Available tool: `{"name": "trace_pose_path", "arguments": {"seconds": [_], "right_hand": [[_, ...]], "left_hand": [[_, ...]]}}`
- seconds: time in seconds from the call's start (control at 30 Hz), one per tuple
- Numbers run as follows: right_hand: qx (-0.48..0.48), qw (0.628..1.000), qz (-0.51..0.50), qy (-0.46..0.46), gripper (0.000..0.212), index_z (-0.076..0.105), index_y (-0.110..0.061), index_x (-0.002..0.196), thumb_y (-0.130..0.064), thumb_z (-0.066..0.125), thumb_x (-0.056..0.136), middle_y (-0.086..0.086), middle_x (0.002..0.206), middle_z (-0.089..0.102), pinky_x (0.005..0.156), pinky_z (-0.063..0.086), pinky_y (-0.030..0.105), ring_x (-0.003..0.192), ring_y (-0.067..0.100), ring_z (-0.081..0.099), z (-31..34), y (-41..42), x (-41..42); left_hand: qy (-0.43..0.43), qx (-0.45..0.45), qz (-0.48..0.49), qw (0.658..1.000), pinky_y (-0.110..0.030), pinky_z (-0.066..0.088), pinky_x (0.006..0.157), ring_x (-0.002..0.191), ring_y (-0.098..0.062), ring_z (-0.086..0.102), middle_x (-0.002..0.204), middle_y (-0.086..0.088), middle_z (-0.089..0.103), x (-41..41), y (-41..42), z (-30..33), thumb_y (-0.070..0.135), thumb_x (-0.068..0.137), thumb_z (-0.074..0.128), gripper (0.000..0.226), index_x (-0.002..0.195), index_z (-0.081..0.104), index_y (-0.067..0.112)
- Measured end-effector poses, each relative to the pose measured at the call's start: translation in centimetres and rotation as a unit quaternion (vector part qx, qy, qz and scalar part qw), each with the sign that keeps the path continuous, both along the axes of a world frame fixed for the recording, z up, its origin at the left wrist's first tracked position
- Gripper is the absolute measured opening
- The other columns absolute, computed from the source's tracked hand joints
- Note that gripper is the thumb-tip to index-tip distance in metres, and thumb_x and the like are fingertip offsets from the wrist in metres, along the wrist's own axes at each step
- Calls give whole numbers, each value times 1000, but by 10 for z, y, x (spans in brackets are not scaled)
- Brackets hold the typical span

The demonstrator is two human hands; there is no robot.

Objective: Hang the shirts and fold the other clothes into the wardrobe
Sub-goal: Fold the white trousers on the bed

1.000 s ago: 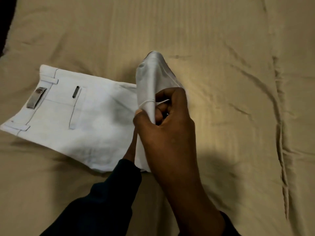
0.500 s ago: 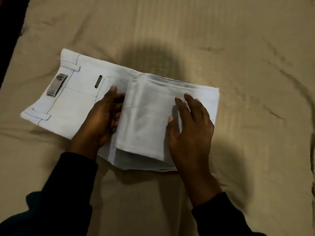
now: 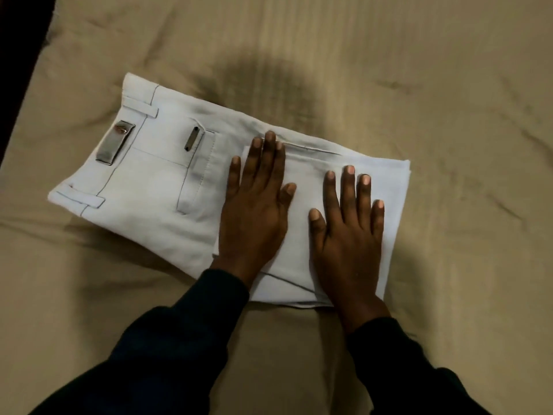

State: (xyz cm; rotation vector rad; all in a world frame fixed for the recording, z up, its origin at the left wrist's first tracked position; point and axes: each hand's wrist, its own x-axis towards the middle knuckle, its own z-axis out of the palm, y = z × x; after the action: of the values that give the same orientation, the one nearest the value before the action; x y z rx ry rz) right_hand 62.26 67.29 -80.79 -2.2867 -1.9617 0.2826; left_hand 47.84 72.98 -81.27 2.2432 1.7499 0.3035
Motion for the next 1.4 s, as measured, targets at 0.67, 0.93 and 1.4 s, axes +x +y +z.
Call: {"name": "trace_pose_path", "arguments": {"seconds": [0.67,0.93,1.4], "right_hand": [[-38,861,-325,391,33,58,-19,118,-32,71,90,-3,104,65,82,48,36,99,24,62,37,-37,46],[4,831,-293,474,11,72,-17,97,-11,69,89,-3,88,76,67,53,32,76,12,71,119,-39,64],[66,876,-224,423,16,56,-16,79,-24,70,81,-6,72,61,50,40,19,59,7,56,211,-4,-72]], "left_hand": [[-234,-35,12,972,-35,3,126,155,-14,1,167,-2,11,-18,-11,11,21,107,33,52,158,23,10],[-527,-257,80,807,-40,17,126,147,3,25,158,21,33,-3,-24,46,43,105,33,42,148,36,42],[-639,-460,139,601,-38,38,116,135,-18,51,143,-4,57,-25,-3,91,59,103,25,67,150,43,15]]}}
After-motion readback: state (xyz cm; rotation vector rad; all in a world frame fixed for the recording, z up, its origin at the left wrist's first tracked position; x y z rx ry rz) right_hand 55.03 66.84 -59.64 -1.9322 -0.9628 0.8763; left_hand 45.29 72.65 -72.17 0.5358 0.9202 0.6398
